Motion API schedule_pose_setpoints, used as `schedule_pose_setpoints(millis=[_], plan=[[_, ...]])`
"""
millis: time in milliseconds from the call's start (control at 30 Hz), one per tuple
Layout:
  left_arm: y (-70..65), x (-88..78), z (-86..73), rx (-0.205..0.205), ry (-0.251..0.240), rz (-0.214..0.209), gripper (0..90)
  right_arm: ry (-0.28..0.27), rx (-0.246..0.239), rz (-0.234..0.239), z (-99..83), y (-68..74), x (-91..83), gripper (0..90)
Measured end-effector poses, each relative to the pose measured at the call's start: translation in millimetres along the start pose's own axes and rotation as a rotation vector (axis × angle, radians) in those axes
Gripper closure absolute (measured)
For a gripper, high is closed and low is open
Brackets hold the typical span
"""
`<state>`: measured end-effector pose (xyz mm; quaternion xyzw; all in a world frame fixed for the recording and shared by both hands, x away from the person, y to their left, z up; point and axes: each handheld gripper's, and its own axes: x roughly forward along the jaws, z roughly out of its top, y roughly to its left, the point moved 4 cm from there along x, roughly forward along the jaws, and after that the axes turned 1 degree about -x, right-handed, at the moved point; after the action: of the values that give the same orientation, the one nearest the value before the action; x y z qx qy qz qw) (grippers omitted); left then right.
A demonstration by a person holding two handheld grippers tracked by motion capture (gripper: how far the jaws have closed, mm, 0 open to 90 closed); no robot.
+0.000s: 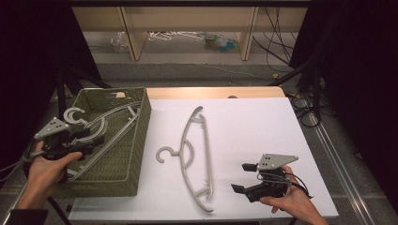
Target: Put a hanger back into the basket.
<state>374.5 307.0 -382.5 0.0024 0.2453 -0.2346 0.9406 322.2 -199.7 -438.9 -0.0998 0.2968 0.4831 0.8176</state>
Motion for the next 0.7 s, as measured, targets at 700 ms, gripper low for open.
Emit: schedule_pose_setpoints(millis=[700], plan=[[-112.8, 13.1, -11.1, 0.055, -0.082, -0.188, 20.6, -0.011, 0.020, -0.013, -1.1, -0.9, 3.2, 17.5]])
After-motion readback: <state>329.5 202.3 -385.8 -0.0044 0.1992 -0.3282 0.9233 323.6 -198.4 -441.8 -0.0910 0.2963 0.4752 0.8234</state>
